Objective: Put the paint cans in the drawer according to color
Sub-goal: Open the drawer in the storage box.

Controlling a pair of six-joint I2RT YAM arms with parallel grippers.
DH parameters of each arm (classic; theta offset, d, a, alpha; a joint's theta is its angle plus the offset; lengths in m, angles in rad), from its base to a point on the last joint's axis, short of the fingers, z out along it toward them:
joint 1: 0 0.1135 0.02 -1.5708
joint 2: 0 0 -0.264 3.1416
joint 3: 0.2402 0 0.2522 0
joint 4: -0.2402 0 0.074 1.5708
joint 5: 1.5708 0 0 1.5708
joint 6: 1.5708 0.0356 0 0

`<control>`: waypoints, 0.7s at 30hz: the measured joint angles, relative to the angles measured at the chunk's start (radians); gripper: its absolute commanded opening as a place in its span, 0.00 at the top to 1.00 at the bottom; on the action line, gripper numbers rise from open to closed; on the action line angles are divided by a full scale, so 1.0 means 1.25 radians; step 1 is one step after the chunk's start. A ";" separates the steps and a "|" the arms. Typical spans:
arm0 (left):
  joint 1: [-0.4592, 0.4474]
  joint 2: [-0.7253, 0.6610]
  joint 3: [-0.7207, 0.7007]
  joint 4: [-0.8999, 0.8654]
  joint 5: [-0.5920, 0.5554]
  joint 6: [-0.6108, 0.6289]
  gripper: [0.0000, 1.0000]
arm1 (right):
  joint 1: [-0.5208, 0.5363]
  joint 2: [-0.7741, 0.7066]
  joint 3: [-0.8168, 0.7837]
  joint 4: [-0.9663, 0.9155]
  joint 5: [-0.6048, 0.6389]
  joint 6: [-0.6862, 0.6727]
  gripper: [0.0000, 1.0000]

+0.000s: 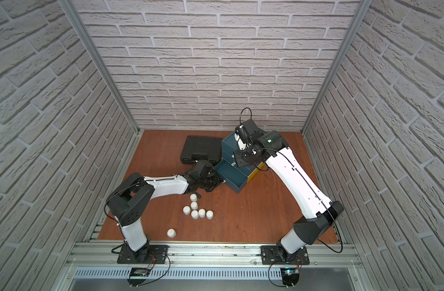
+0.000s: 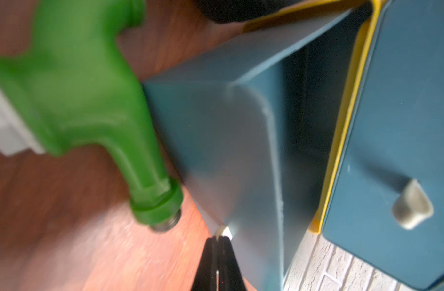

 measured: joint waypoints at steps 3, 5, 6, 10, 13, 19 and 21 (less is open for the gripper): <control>-0.002 -0.031 -0.014 -0.032 0.000 0.008 1.00 | 0.000 0.000 0.000 0.002 -0.003 0.000 0.53; -0.005 -0.045 -0.017 -0.049 -0.001 0.013 1.00 | 0.000 0.000 0.000 0.005 -0.005 0.000 0.53; -0.005 -0.052 -0.019 -0.056 0.000 0.016 1.00 | 0.000 0.000 0.000 0.006 -0.006 0.000 0.53; -0.005 -0.074 -0.037 -0.082 0.001 0.027 1.00 | 0.000 0.000 0.000 0.008 -0.012 0.001 0.53; -0.006 -0.094 -0.056 -0.108 0.003 0.034 1.00 | 0.000 0.000 0.000 0.009 -0.015 0.001 0.53; -0.009 -0.134 -0.091 -0.151 0.013 0.046 1.00 | 0.000 0.000 0.000 0.010 -0.021 0.001 0.53; -0.009 -0.147 -0.100 -0.165 0.014 0.049 1.00 | 0.000 0.000 0.000 0.011 -0.022 0.000 0.53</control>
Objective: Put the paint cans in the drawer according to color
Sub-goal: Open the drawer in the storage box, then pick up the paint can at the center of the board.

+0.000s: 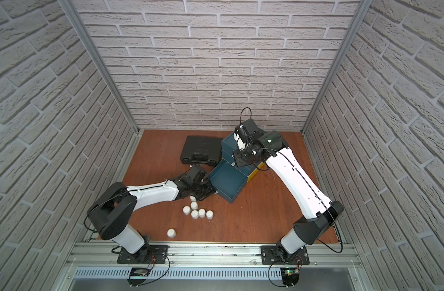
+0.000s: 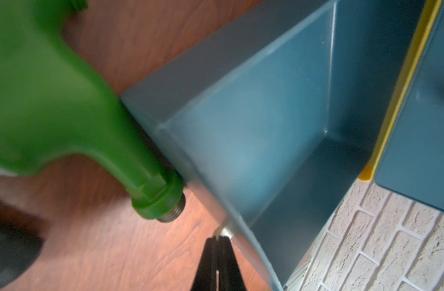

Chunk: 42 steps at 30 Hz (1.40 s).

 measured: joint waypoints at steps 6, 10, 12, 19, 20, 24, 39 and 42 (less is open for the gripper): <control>0.000 -0.012 -0.005 -0.023 0.001 0.015 1.00 | 0.000 0.000 0.000 0.000 -0.013 0.000 0.53; 0.006 -0.009 0.011 -0.043 0.000 0.026 1.00 | 0.000 0.000 0.000 0.000 -0.017 -0.001 0.53; 0.009 -0.004 0.026 -0.053 -0.001 0.035 1.00 | 0.000 0.000 0.000 0.000 -0.017 -0.001 0.53; 0.039 0.020 0.068 -0.076 -0.002 0.063 1.00 | 0.000 0.000 0.000 0.000 -0.017 -0.001 0.53; 0.041 0.024 0.075 -0.077 -0.002 0.065 1.00 | 0.000 0.000 0.000 0.001 -0.017 -0.001 0.53; 0.045 0.037 0.094 -0.077 -0.001 0.073 1.00 | 0.000 0.000 0.000 0.001 -0.018 -0.001 0.50; 0.055 -0.113 0.108 -0.215 -0.057 0.105 0.45 | 0.061 -0.021 -0.069 0.046 -0.037 -0.006 0.44; 0.093 -0.207 0.110 -0.267 -0.069 0.119 0.46 | 0.134 -0.048 -0.133 0.079 -0.044 -0.013 0.43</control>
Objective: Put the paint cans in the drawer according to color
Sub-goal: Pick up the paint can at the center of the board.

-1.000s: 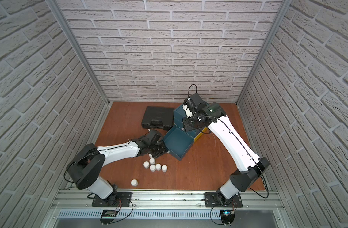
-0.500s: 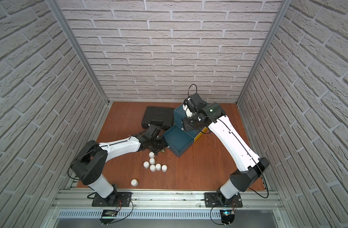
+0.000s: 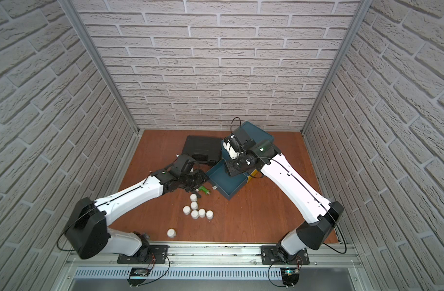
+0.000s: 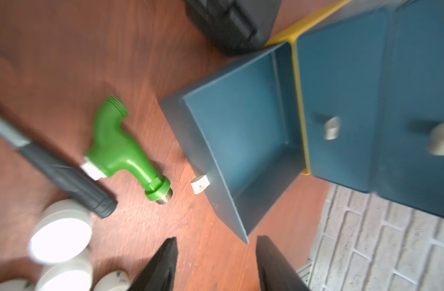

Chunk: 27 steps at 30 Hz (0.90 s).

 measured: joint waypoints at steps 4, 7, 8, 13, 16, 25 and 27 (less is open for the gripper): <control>0.107 -0.108 0.006 -0.100 -0.004 0.040 0.46 | 0.110 -0.024 -0.096 0.054 -0.010 -0.006 0.41; 0.207 -0.180 0.006 -0.181 0.006 0.083 0.46 | 0.181 -0.011 -0.156 0.084 -0.018 -0.009 0.40; 0.235 -0.197 0.006 -0.205 0.008 0.097 0.46 | 0.201 -0.001 -0.168 0.090 -0.021 -0.011 0.39; 0.356 -0.276 0.008 -0.349 0.025 0.202 0.46 | 0.271 0.091 -0.219 0.128 -0.029 -0.020 0.37; 0.415 -0.325 0.008 -0.404 0.044 0.253 0.46 | 0.280 0.148 -0.253 0.151 -0.042 -0.023 0.36; 0.505 -0.412 0.038 -0.462 0.077 0.378 0.47 | 0.280 0.274 -0.262 0.179 -0.046 -0.025 0.35; 0.506 -0.412 0.037 -0.454 0.092 0.402 0.47 | 0.280 0.294 -0.262 0.182 -0.040 -0.024 0.36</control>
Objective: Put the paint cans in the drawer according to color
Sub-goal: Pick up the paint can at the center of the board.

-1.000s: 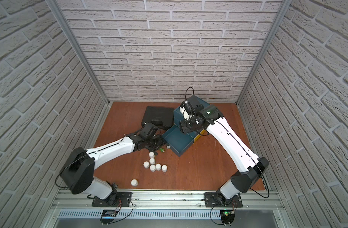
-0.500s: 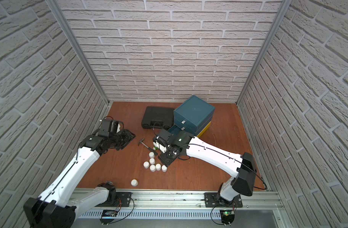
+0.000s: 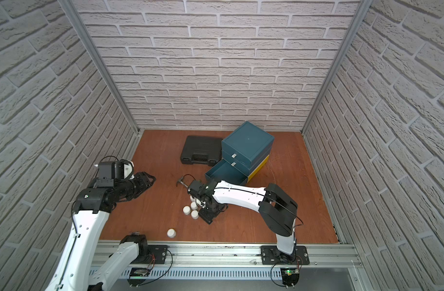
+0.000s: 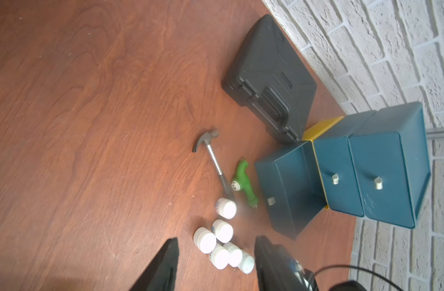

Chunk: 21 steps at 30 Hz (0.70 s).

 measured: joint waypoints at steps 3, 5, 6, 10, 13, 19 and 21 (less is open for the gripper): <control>0.000 0.003 -0.007 0.031 0.025 0.033 0.48 | 0.000 0.030 0.005 0.004 0.014 0.003 0.37; 0.000 -0.004 -0.015 0.055 0.044 0.057 0.48 | 0.000 0.048 0.010 0.010 0.021 0.007 0.38; 0.000 -0.011 -0.020 0.069 0.054 0.071 0.48 | 0.000 0.055 0.013 0.012 0.025 0.009 0.39; -0.001 -0.055 -0.052 0.110 0.081 0.130 0.48 | -0.004 0.086 0.035 0.018 0.034 0.020 0.44; -0.001 -0.099 -0.081 0.133 0.091 0.167 0.48 | -0.008 0.110 0.051 0.025 0.036 0.020 0.51; -0.001 -0.164 -0.118 0.150 0.091 0.222 0.47 | -0.013 0.123 0.058 0.026 0.042 0.022 0.78; -0.002 -0.167 -0.121 0.154 0.089 0.237 0.47 | -0.014 0.118 0.057 0.023 0.054 0.024 0.81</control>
